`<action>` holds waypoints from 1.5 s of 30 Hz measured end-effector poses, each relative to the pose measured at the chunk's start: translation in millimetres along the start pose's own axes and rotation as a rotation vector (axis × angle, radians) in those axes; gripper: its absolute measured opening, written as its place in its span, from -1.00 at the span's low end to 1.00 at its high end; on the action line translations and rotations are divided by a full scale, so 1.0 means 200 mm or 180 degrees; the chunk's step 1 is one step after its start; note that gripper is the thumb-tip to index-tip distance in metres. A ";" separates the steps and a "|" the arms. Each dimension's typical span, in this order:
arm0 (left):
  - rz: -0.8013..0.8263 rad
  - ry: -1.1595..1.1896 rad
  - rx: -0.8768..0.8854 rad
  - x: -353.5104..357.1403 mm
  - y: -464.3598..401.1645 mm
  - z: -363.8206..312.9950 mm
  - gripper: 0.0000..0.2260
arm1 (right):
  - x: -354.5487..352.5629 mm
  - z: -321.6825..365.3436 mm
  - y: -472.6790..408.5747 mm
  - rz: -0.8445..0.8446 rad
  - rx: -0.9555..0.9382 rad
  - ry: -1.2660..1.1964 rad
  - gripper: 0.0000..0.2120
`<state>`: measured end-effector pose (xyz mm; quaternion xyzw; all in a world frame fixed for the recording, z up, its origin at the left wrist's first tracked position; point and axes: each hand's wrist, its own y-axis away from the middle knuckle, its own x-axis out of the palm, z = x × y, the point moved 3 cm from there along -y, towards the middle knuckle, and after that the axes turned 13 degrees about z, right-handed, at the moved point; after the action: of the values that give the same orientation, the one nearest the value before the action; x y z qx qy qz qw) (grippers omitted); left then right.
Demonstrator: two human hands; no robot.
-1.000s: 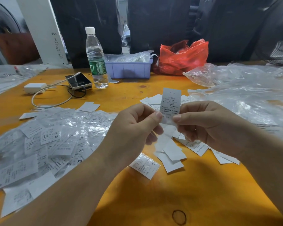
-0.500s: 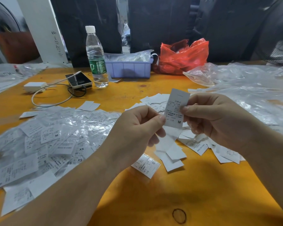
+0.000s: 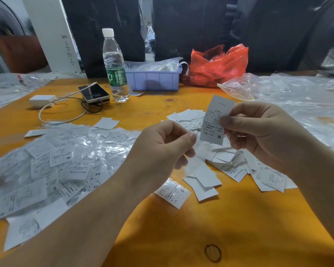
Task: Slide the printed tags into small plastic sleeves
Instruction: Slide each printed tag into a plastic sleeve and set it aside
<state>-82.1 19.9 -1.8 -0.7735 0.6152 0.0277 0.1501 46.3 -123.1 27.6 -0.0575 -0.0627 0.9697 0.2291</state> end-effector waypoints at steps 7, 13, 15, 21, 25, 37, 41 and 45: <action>0.0038 -0.0048 0.0002 0.00 0.00 0.00 -0.88 | 0.01 0.00 0.00 0.0029 -0.0051 0.0059 -0.94; 0.0037 -0.0072 -0.0018 0.00 0.00 0.00 -0.87 | 0.02 0.00 0.00 -0.0003 -0.0049 0.0180 -0.94; 0.0033 -0.0081 -0.0019 0.01 0.00 0.00 -0.87 | 0.02 0.00 0.00 -0.0061 -0.0039 0.0246 -0.94; 0.0054 -0.0059 -0.0044 0.01 0.00 0.00 -0.87 | 0.02 0.00 0.00 -0.0081 -0.0020 0.0355 -0.92; 0.0094 -0.0082 -0.0052 0.01 0.00 0.00 -0.87 | 0.03 0.00 0.01 -0.0023 -0.0045 0.0402 -0.92; 0.0156 -0.0098 -0.0112 0.02 0.00 0.01 -0.84 | 0.06 -0.02 0.00 -0.0025 -0.0128 0.0281 -0.92; 0.0130 0.0002 -0.0134 0.01 -0.01 0.02 -0.82 | 0.06 -0.03 0.00 0.0008 -0.0117 0.0159 -0.87; 0.0094 0.0135 -0.0173 0.01 -0.01 0.02 -0.81 | 0.05 -0.05 -0.01 0.0074 -0.0047 0.0229 -0.74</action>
<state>-79.8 20.3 -5.6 -0.7685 0.6286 0.0302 0.1154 39.9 -117.2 18.1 -0.0947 -0.0609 0.9691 0.2195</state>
